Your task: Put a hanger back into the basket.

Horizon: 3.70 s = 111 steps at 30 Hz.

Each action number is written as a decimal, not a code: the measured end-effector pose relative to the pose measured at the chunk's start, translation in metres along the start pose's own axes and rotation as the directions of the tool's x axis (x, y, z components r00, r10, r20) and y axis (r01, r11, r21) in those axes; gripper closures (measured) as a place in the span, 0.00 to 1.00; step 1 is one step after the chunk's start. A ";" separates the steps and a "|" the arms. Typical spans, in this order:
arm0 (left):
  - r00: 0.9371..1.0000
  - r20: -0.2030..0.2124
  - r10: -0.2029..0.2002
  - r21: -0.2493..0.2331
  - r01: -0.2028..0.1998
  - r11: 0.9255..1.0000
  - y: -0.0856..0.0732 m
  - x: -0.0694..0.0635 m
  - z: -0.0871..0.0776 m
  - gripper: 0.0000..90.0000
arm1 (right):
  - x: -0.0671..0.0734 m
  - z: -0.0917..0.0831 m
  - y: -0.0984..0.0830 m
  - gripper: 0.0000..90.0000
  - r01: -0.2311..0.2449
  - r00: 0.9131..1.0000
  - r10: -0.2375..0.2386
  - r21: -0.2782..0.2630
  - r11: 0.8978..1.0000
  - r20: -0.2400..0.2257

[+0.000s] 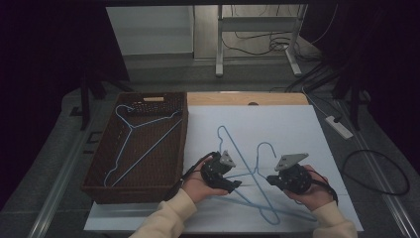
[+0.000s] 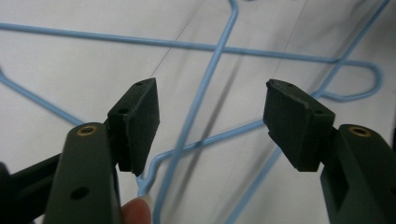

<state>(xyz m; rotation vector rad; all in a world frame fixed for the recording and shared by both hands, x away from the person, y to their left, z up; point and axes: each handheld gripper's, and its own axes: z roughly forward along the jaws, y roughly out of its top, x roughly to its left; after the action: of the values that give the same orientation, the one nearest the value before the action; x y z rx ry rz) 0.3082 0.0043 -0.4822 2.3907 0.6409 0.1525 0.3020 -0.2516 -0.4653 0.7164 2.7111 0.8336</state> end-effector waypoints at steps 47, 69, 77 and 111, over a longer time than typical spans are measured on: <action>0.996 -0.059 -0.071 -0.198 0.058 0.978 -0.006 -0.004 -0.085 0.96 | -0.031 -0.056 -0.033 0.51 -0.251 0.935 0.342 -0.509 0.823 0.092; 0.946 -0.143 -0.291 -0.416 0.209 0.885 -0.067 0.053 -0.207 0.96 | -0.026 -0.034 -0.030 0.50 -0.242 0.951 0.300 -0.421 0.874 0.075; 0.907 -0.187 -0.378 -0.425 0.272 0.863 -0.098 0.076 -0.224 0.96 | -0.026 -0.031 -0.029 0.50 -0.245 0.952 0.297 -0.407 0.880 0.070; 0.828 -0.267 -0.494 -0.307 0.412 0.858 -0.145 0.141 -0.229 0.96 | -0.025 -0.025 -0.029 0.50 -0.243 0.955 0.289 -0.379 0.893 0.068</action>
<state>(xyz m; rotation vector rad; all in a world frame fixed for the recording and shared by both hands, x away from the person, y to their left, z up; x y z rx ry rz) 0.3116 0.2989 -0.4011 1.9272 1.2667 0.4128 0.3038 -0.2972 -0.4606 1.0236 2.2810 1.2704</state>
